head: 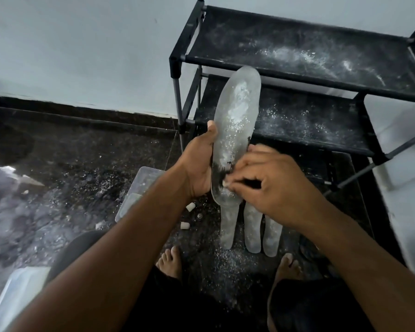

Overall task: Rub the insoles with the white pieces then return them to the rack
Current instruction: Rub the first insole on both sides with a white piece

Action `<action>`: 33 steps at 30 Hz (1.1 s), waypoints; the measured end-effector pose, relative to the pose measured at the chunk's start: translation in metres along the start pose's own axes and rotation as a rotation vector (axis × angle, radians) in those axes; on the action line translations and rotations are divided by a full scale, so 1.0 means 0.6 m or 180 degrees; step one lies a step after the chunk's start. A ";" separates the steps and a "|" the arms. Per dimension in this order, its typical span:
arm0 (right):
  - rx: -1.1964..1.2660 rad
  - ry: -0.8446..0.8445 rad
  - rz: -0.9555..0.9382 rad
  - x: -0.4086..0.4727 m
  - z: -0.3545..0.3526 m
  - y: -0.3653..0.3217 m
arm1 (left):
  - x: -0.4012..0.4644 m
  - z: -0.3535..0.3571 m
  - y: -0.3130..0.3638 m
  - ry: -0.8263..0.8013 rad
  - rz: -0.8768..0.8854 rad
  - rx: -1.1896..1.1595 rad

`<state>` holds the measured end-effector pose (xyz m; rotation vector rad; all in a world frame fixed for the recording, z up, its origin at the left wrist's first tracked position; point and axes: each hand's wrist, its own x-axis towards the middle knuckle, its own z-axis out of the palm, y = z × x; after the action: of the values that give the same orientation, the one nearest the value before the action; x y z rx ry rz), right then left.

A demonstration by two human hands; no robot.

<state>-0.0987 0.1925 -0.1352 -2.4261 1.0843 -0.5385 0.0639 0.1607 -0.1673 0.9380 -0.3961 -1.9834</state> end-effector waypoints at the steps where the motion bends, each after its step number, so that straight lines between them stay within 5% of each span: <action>1: -0.0080 0.0092 0.0002 0.005 0.001 -0.003 | 0.002 0.000 0.000 -0.0016 0.0020 0.0031; 6: -0.0024 -0.0630 -0.0063 0.000 0.001 -0.004 | 0.003 0.007 0.000 0.0126 0.0012 0.0146; 10: -0.0109 -0.0001 0.0116 0.000 -0.014 0.003 | 0.007 0.002 -0.002 0.0119 0.0014 0.0038; 15: 0.0015 -0.0634 0.0010 0.001 0.001 -0.004 | 0.004 0.009 -0.003 0.0176 -0.0001 0.0153; 19: -0.0080 -0.0022 0.0171 0.005 0.001 -0.001 | 0.010 0.003 -0.003 0.0155 0.0099 0.0159; 23: 0.0178 -0.0512 0.0073 0.005 0.009 -0.009 | 0.009 0.008 -0.005 0.0302 0.0099 0.0308; 27: 0.0136 0.0455 0.0158 0.009 0.012 -0.011 | 0.010 -0.001 -0.005 0.0346 0.0121 0.0358; 33: 0.0356 -0.0467 0.0138 0.005 0.016 -0.008 | 0.010 0.005 -0.006 0.0447 0.0127 0.0388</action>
<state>-0.0894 0.1953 -0.1403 -2.3005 1.0153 -0.3897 0.0574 0.1579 -0.1701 1.1304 -0.4566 -1.8612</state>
